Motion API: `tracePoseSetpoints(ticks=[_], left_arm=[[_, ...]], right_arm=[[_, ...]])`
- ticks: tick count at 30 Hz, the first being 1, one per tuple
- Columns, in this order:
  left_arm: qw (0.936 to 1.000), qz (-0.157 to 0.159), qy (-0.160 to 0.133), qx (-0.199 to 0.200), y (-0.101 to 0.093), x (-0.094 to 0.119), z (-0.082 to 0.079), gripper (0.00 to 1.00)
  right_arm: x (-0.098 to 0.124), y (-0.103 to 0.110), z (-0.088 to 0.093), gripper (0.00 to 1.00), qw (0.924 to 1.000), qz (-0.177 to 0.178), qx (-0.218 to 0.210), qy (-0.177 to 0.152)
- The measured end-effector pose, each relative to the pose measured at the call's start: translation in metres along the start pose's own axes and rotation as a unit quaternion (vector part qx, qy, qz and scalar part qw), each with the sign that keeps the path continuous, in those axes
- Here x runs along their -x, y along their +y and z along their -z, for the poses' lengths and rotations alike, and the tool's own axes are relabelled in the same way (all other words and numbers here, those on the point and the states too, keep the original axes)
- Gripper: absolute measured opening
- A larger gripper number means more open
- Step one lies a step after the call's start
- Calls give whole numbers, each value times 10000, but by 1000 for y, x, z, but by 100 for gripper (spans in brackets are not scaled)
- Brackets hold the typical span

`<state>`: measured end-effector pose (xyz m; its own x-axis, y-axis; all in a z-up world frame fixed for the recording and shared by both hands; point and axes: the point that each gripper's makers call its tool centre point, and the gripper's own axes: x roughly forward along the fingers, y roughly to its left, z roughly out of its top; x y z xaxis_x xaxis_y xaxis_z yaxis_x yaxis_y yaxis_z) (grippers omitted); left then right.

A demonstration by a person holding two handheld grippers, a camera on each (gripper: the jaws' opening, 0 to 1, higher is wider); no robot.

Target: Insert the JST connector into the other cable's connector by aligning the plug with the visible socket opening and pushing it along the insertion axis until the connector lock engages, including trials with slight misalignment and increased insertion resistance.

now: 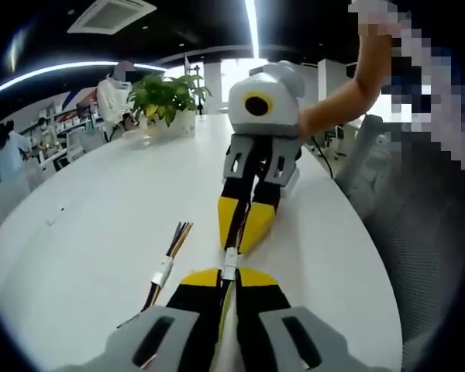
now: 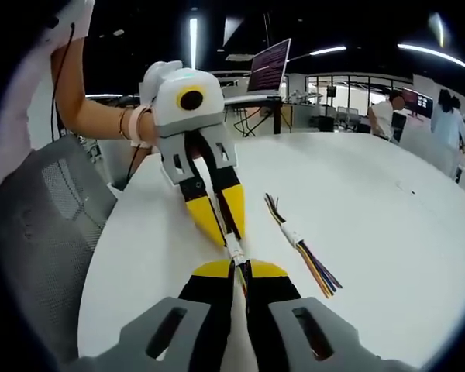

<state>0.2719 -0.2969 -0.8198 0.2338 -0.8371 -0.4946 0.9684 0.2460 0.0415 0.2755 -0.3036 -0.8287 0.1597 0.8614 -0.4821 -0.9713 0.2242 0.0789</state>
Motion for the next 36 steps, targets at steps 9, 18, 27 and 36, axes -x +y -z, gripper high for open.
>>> tracePoseSetpoints(ticks=[9,18,27,36], left_arm=[[9996,56,18,-264,-1,-4,-2,0],[9993,123,28,-346,-1,-7,-3,0],[9993,57,3,-372,11,-10,-4,0],[9990,0,50,-449,25,-9,3,0]], right_arm=[[2,-1,1,2,10000,11,-30,33],[1,-2,2,2,10000,1,-87,48],[-1,-14,0,2,9999,96,-67,-10],[-12,-23,-2,2,9998,156,71,-41]])
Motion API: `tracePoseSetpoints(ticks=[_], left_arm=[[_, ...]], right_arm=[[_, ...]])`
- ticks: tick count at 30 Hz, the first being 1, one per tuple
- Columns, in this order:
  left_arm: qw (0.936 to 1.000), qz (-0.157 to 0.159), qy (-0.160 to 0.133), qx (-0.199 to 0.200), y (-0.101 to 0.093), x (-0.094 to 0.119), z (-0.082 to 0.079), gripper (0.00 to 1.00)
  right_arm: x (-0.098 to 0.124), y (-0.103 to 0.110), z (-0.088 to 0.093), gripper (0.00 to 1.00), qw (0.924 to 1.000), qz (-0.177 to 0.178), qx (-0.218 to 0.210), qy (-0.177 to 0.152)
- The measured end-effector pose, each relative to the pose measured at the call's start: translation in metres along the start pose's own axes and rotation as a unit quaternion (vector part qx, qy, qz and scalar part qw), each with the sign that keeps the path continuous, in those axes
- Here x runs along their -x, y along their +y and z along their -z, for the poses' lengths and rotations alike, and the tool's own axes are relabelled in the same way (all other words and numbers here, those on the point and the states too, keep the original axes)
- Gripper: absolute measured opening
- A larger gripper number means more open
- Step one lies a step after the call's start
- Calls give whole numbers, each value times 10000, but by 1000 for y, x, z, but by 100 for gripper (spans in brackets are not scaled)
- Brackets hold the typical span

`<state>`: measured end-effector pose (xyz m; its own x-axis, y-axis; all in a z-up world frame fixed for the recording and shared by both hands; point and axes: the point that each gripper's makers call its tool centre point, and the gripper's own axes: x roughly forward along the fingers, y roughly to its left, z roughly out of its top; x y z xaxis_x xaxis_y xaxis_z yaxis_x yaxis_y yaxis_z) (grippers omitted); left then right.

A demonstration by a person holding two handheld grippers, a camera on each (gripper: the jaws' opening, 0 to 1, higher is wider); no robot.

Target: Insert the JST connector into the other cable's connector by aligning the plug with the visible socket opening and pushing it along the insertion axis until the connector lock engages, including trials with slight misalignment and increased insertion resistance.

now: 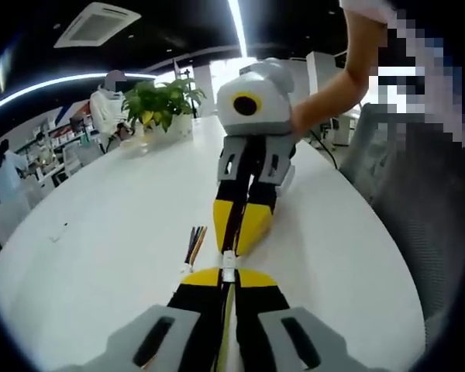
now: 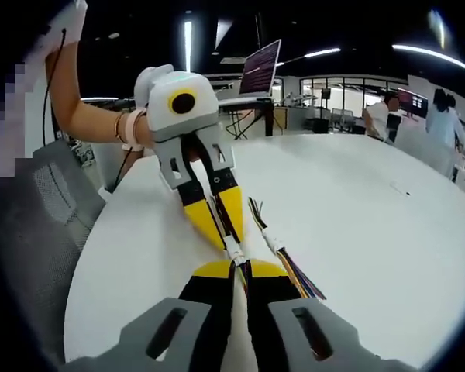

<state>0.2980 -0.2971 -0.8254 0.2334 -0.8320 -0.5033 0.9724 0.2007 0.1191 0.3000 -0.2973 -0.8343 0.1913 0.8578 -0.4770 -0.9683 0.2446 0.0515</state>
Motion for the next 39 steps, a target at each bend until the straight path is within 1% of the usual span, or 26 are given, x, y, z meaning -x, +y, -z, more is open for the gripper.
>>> tracePoseSetpoints(ticks=[4,8,20,23,26,29,34,39], left_arm=[[10000,-63,25,-34,6,2,4,0],[10000,-65,40,-19,8,3,7,0],[10000,41,57,60,5,2,12,0],[9999,153,43,59,2,1,15,0],[9998,197,55,69,0,0,17,0],[9997,206,75,85,0,-1,18,0],[9997,200,68,99,0,-1,19,0],[9996,194,65,183,1,-1,20,1]], right_arm=[[-6,-5,-1,2,10000,89,14,-19],[-9,-5,-2,2,9999,110,56,1],[-11,-2,3,2,9999,82,42,91],[-13,2,5,2,9999,42,-23,160],[-13,5,7,2,9998,21,12,207],[-14,5,8,3,9997,16,42,235],[-13,6,8,3,9997,3,-45,231],[-14,3,9,4,9997,-16,123,224]])
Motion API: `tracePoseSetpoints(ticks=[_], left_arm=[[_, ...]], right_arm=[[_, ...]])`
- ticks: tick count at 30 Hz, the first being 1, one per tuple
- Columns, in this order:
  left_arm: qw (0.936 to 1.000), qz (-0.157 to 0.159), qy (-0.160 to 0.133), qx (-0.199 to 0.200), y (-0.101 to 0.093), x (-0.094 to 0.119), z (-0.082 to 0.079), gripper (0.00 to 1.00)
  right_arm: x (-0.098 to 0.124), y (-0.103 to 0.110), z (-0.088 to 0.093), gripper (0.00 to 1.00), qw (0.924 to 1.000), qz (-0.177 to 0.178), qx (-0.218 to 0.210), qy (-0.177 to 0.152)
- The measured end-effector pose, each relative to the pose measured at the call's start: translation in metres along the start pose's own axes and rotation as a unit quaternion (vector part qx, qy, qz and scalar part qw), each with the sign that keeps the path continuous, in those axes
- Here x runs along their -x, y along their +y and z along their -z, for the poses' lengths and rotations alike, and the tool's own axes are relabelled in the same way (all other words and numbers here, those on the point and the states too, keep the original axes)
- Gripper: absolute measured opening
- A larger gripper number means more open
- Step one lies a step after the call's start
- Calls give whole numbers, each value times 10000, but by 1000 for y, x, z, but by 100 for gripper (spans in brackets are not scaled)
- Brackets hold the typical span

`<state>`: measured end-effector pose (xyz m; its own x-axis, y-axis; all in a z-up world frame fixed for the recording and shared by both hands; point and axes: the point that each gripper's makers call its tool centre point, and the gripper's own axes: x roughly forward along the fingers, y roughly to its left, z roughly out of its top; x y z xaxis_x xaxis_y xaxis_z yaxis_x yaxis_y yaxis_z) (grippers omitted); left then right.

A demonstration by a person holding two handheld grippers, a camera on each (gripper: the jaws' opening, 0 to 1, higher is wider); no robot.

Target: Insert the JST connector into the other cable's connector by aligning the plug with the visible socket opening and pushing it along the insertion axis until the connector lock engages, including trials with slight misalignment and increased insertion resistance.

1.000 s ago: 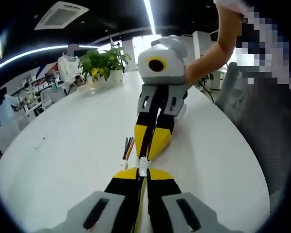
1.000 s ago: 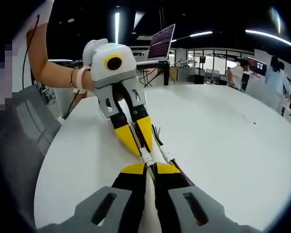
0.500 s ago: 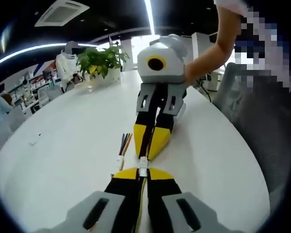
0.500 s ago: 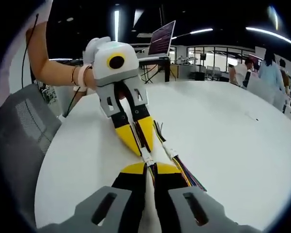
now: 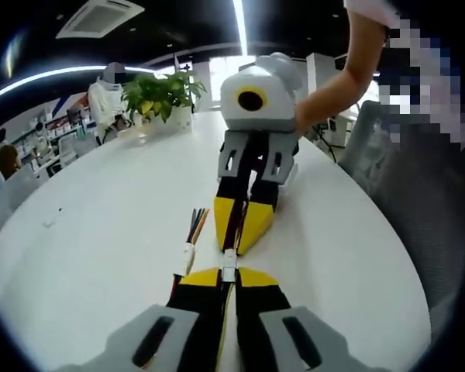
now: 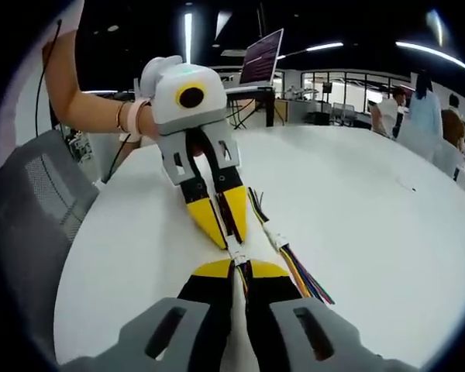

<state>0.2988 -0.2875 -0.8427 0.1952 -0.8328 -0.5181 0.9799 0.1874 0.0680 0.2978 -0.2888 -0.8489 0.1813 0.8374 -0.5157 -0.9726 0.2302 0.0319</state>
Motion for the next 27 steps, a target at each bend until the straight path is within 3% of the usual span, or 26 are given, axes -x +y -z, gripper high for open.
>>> tracePoseSetpoints(ticks=[12,27], left_arm=[[10000,-58,57,34,-2,1,0,3],[9995,-59,109,289,-7,2,1,11]], right_arm=[[0,3,1,7,9995,-92,300,48],[1,-1,2,15,9996,-12,265,105]])
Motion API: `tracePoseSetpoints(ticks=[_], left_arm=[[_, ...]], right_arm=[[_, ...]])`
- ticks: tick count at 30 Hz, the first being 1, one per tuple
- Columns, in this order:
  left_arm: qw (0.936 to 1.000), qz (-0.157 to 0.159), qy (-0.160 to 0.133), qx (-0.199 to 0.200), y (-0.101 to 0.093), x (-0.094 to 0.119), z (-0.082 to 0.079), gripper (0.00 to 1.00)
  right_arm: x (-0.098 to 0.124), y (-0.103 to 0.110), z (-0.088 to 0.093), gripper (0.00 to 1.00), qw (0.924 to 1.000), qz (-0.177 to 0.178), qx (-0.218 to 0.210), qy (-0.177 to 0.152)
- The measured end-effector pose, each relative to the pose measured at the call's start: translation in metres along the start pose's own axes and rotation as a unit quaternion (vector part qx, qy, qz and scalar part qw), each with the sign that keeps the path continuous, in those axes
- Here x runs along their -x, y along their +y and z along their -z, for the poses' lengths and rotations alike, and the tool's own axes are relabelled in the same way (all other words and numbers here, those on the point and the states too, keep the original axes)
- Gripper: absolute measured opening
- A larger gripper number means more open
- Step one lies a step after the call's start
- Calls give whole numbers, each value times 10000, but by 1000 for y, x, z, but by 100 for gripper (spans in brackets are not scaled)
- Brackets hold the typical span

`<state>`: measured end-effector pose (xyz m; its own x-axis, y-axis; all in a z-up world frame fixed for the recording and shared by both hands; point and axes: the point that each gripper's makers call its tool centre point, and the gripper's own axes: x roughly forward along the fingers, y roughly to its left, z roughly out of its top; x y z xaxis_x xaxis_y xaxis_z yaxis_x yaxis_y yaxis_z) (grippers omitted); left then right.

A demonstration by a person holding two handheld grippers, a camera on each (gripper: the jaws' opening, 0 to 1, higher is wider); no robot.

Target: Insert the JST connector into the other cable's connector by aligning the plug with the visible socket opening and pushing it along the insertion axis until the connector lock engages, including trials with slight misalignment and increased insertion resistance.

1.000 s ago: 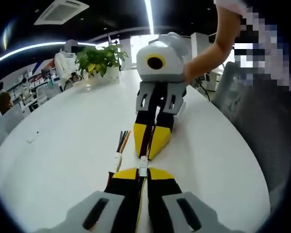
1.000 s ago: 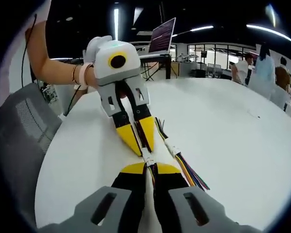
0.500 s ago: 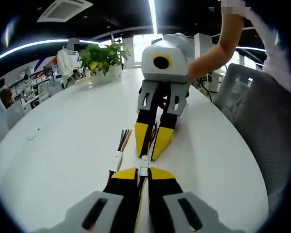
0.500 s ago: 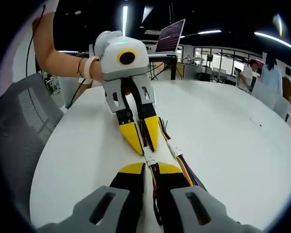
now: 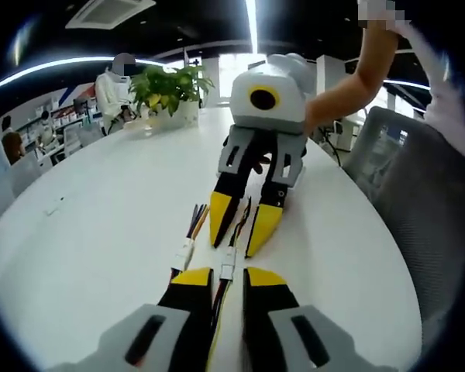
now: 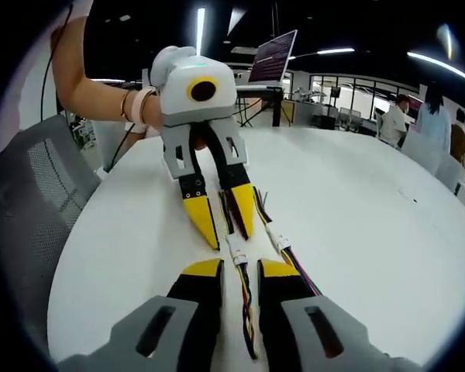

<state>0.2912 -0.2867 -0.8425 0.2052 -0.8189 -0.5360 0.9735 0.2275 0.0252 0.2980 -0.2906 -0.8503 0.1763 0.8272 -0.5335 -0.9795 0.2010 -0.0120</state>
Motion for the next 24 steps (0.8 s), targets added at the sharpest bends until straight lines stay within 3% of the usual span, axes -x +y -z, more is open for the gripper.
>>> tracePoseSetpoints(ticks=[8,14,18,20,24], left_arm=[[9999,-118,-82,-34,1,6,-8,16],[9996,-199,-197,-39,2,14,-15,19],[9993,-344,-116,77,5,19,-13,23],[9984,-451,89,328,7,24,-6,27],[9968,-645,91,467,13,37,-4,27]], right_arm=[[6,1,2,15,9999,68,63,67],[14,2,-10,19,9998,166,2,-83],[20,2,-13,22,9996,258,-30,-79],[23,3,-15,24,9995,300,-50,-94],[30,5,-20,31,9992,384,-21,-120]])
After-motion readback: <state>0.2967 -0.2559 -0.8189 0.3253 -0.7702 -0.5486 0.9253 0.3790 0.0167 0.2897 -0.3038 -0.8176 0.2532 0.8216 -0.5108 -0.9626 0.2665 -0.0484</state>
